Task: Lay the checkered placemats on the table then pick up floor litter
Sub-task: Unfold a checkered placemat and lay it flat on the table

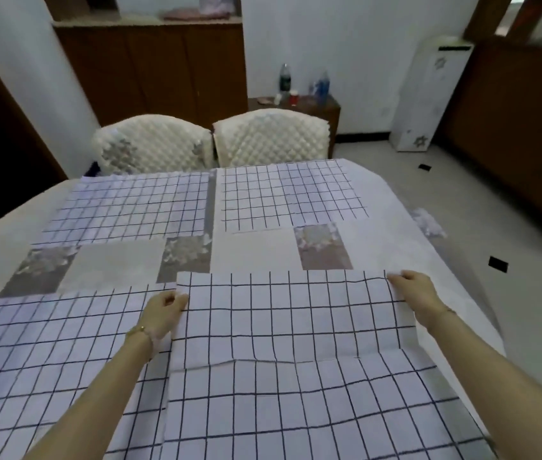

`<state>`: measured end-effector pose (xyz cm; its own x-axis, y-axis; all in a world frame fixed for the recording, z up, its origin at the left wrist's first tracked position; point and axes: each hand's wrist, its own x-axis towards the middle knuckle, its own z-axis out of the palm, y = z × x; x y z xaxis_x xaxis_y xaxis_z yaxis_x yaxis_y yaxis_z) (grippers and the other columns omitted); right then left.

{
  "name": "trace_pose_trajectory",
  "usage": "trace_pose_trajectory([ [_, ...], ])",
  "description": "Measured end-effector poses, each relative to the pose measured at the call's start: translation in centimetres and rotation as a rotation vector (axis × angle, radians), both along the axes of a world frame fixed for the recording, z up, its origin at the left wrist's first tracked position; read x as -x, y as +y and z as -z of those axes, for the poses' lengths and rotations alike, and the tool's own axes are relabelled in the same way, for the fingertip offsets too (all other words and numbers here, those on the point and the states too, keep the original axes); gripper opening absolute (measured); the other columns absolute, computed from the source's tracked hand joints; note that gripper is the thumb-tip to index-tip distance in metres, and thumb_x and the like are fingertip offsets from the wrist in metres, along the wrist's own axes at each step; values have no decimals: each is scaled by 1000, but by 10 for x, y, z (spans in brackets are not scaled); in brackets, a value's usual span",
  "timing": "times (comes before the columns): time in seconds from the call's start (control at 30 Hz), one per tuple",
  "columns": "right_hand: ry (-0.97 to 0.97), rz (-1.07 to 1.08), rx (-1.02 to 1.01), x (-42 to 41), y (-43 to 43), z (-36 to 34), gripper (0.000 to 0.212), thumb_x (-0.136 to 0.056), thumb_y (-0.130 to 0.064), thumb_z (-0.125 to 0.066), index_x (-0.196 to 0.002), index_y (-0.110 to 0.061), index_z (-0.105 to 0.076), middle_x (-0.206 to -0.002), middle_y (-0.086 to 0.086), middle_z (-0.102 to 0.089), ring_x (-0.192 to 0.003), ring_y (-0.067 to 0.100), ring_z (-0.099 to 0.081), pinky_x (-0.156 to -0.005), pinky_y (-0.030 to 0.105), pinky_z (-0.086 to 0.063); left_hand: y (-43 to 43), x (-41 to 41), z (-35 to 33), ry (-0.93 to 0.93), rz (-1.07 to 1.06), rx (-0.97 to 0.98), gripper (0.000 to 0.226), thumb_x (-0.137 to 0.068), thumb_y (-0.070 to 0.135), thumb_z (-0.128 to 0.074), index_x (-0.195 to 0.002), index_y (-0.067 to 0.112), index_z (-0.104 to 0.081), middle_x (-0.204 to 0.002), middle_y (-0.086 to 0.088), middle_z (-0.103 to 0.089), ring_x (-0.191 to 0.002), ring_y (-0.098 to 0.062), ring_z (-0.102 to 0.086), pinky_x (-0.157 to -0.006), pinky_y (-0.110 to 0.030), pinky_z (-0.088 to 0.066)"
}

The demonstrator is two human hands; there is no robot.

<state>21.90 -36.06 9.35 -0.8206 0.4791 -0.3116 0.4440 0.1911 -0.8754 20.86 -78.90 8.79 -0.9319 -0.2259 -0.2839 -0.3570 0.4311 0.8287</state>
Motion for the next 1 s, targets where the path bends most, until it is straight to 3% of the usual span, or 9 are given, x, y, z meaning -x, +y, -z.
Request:
trace_pose_trajectory([
  [0.1, -32, -4, 7, 16, 14, 17, 53, -96, -17, -70, -119, 30, -60, -105, 39, -63, -85, 38, -61, -65, 29, -53, 13, 18, 23, -70, -25, -8, 37, -90, 13, -53, -59, 16, -34, -58, -2, -32, -55, -17, -27, -52, -26, -21],
  [0.17, -89, -19, -16, 27, 21, 26, 44, -104, -7, -61, -123, 32, -54, -98, 20, -54, -63, 24, -46, -55, 26, -41, 17, 29, 35, -93, -50, -1, 30, -90, 13, -54, -62, 11, -45, -63, -6, -42, -60, -18, -35, -56, -27, -27],
  [0.27, -132, -30, -49, 47, 33, 47, 40, -104, -5, -60, -117, 32, -57, -94, 15, -50, -66, 20, -41, -41, 15, -36, 22, 40, 51, -134, -88, -11, 17, -89, 13, -55, -81, -1, -62, -77, -11, -58, -72, -22, -48, -63, -29, -37],
  [0.4, -145, -36, -54, 68, 40, 65, 36, -102, -6, -61, -100, 29, -61, -88, 15, -54, -85, 24, -46, -62, 27, -35, 27, 50, 63, -140, -133, 7, 17, -88, 14, -56, -81, 1, -64, -83, -15, -61, -75, -23, -50, -70, -30, -39],
  [0.53, -130, -35, -84, 80, 41, 67, 20, -102, -5, -61, -84, 4, -65, -86, 15, -54, -83, 24, -48, -63, 27, -37, 29, 53, 72, -129, -113, 81, 12, -87, 15, -58, -82, 6, -64, -88, -16, -64, -85, -30, -57, -74, -32, -42],
  [0.63, -152, -33, -163, 78, 36, 63, 30, -103, -12, -62, -125, 9, -65, -112, 16, -62, -110, 32, -60, -93, 43, -53, 33, 51, 69, -89, -100, 145, 9, -88, 12, -56, -97, 9, -57, -97, -11, -61, -89, -27, -55, -77, -33, -43],
  [0.7, -164, -36, -317, 65, 28, 57, 49, -104, -13, -61, -149, 2, -51, -141, 23, -60, -134, 40, -55, -114, 51, -44, 35, 44, 66, 27, -77, 293, 23, -88, 10, -55, -110, 8, -53, -107, -12, -58, -92, -26, -56, -83, -39, -48],
  [0.87, -117, -313, -483, -25, -16, 51, 36, -106, -11, -57, -140, -7, -63, -145, 15, -62, -138, 35, -53, -113, 40, -42, 80, -21, 65, 512, 481, 653, 27, -83, 11, -47, -103, 11, -64, -99, -5, -67, -91, -24, -64, -76, -33, -55],
  [1.0, -209, -597, -574, -97, -39, 69, 38, -110, -21, -51, -146, -15, -60, -156, 2, -56, -145, 20, -49, -117, 25, -36, 122, -67, 92, 547, 900, 683, 34, -81, 25, -44, -110, 19, -60, -108, 3, -69, -100, -17, -65, -85, -33, -54],
])
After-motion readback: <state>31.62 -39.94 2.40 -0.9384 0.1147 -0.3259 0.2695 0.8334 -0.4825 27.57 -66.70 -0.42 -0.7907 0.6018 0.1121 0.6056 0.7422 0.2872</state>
